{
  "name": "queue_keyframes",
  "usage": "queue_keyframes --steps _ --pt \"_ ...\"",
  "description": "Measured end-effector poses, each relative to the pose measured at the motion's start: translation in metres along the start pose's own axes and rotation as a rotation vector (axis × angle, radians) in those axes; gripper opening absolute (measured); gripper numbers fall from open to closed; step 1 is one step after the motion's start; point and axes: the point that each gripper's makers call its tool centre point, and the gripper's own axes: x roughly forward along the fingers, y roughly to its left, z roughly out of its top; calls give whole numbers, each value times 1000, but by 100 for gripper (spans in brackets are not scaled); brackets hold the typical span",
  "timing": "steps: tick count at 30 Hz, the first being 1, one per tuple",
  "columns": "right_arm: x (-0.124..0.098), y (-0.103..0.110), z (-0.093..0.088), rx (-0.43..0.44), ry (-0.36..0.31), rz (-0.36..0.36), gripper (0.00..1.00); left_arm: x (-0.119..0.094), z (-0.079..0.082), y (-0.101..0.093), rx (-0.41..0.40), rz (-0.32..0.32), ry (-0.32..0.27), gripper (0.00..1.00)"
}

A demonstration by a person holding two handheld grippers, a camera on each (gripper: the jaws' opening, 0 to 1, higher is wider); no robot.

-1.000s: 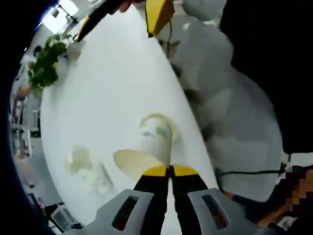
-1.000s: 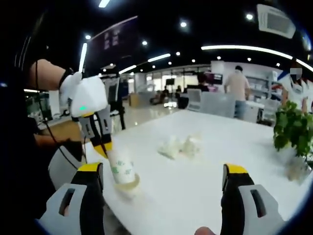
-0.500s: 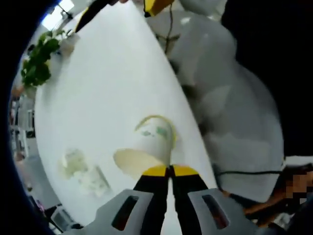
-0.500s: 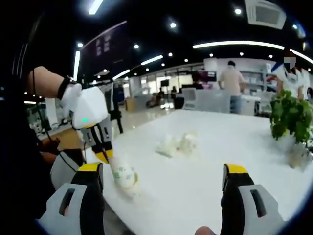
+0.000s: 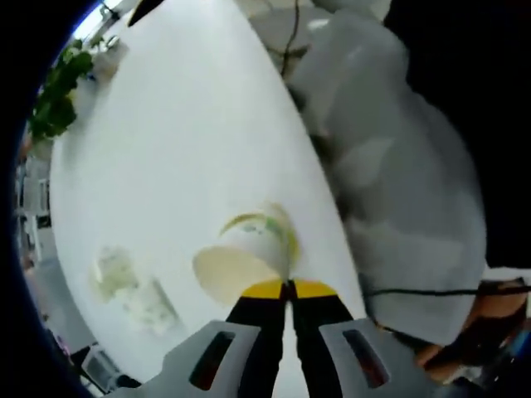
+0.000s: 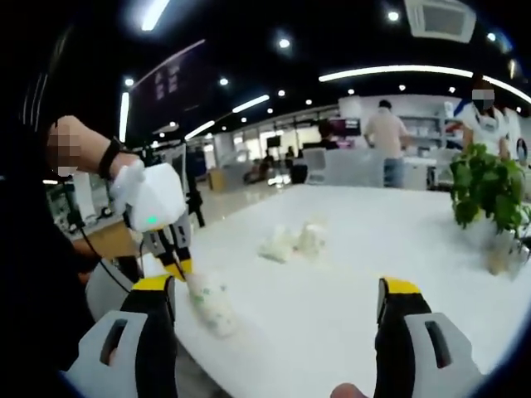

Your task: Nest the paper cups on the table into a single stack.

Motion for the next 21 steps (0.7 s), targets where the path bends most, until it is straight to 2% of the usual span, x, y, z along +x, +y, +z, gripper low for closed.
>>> queue_keyframes --steps 13,16,21 --pt "-2 -4 -6 31 -8 1 99 6 6 0 -51 -34 -18 2" --pt "-2 -3 -10 38 -2 1 99 6 12 -1 -64 -46 -51 2" --pt "-3 -3 -14 44 3 4 99 9 12 -4 -85 -64 -55 6"
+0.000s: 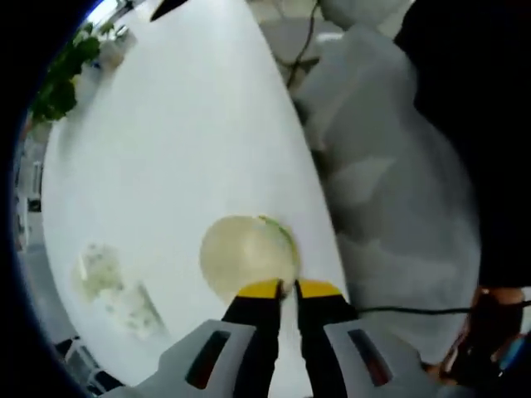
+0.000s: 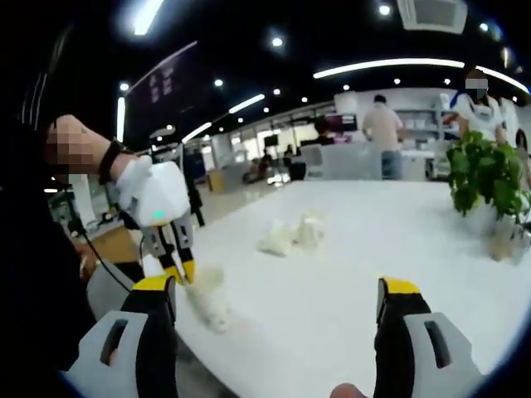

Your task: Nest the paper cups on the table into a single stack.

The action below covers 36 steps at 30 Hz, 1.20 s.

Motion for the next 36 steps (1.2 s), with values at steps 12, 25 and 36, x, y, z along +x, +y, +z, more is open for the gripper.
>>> queue_keyframes --steps 12,25,36 --pt "2 1 0 -2 6 4 99 2 4 -3 -38 -7 -53 14" --pt "8 5 5 -19 22 10 99 -10 -3 0 -174 38 -165 17" --pt "18 20 11 -38 29 36 100 -22 -6 -5 -320 75 -308 20"
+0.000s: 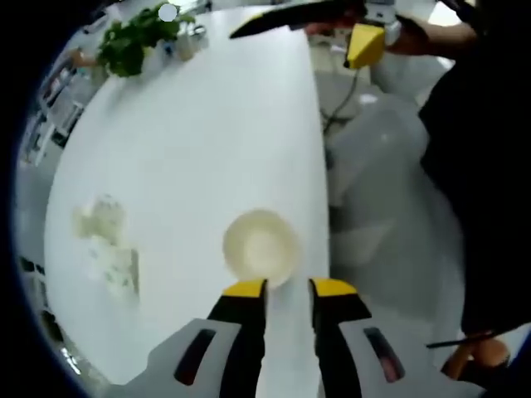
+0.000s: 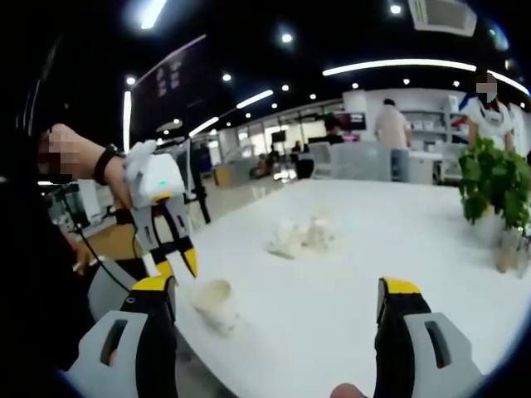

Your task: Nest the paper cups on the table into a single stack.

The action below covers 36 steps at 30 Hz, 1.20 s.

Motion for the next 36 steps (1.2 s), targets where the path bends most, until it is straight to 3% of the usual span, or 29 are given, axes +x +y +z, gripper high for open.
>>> queue_keyframes --steps 8,18,23,25,28,32,36 --pt "4 8 5 -11 8 18 100 -5 -10 2 -99 81 -109 37" --pt "14 23 12 -27 27 56 100 -18 -26 11 -255 170 -226 46" --pt "18 28 15 -47 37 78 100 -27 -35 21 -280 233 -253 48" --pt "19 29 16 -55 42 83 100 -30 -38 26 -311 259 -273 50" --pt "19 28 16 -65 51 86 100 -38 -37 35 -365 295 -348 54" --pt "17 22 14 -71 66 79 100 -43 -43 40 -381 321 -357 59" --pt "16 15 15 -60 70 63 100 -50 -41 49 -442 342 -430 63"
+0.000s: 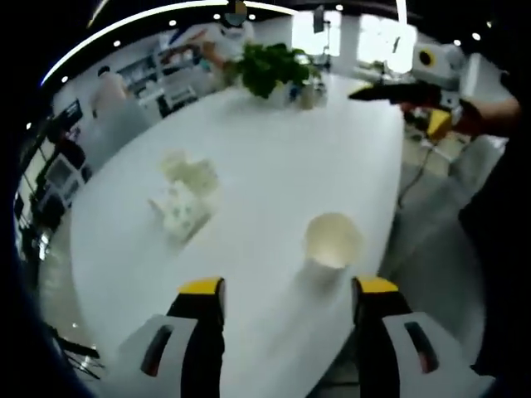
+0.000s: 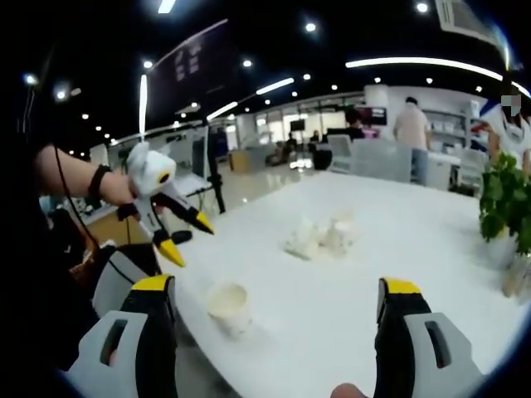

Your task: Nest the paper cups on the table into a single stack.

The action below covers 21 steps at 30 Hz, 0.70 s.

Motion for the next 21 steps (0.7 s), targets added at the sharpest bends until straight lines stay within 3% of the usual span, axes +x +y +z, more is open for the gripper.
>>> queue_keyframes --steps 8,15,21 --pt "-1 -4 -1 4 9 -18 100 -6 14 16 -73 18 -93 70" --pt "-3 -7 3 -24 13 -35 100 -9 12 23 -95 40 -119 71" --pt "0 -9 4 -11 14 -39 100 -11 11 27 -120 55 -145 79"
